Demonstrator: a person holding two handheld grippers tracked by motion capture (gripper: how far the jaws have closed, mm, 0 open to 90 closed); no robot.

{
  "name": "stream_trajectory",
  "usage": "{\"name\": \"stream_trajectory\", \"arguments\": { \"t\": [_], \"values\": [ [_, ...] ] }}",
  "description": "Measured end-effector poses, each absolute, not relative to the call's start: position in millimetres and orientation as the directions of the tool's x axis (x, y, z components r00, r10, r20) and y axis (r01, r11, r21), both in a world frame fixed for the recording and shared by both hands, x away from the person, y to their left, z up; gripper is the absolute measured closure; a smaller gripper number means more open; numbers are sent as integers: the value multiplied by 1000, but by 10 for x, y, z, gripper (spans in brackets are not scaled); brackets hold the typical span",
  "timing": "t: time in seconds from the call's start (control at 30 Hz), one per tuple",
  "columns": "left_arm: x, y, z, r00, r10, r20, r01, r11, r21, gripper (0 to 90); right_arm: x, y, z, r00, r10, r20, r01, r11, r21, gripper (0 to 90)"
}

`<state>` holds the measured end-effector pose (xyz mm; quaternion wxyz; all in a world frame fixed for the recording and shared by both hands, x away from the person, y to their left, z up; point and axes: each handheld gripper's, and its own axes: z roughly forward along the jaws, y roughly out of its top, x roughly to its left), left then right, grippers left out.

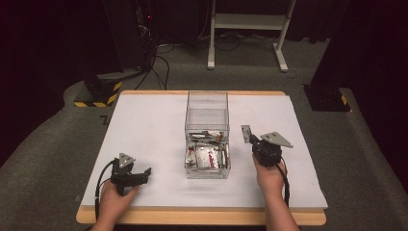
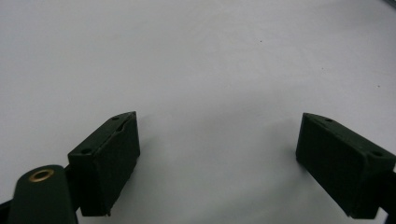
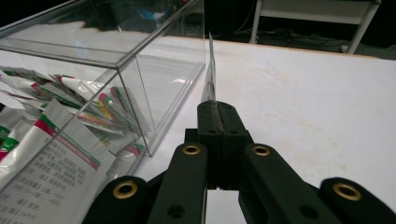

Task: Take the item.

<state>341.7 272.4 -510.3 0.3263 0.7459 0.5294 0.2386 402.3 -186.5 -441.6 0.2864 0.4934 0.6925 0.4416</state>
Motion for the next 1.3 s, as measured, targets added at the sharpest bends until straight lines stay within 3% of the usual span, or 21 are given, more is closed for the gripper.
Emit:
{"name": "stream_trajectory", "arguments": {
  "t": [0.8, 1.3],
  "values": [
    [3417, 2725, -5103, 326, 945, 10, 634, -226, 739, 138, 4209, -1892, -4673, -316, 948, 43, 515, 133, 847, 896],
    [3417, 2725, -5103, 326, 945, 10, 634, -226, 739, 138, 4236, -2101, -4692, -235, 970, 59, 548, 82, 832, 742]
  ]
}}
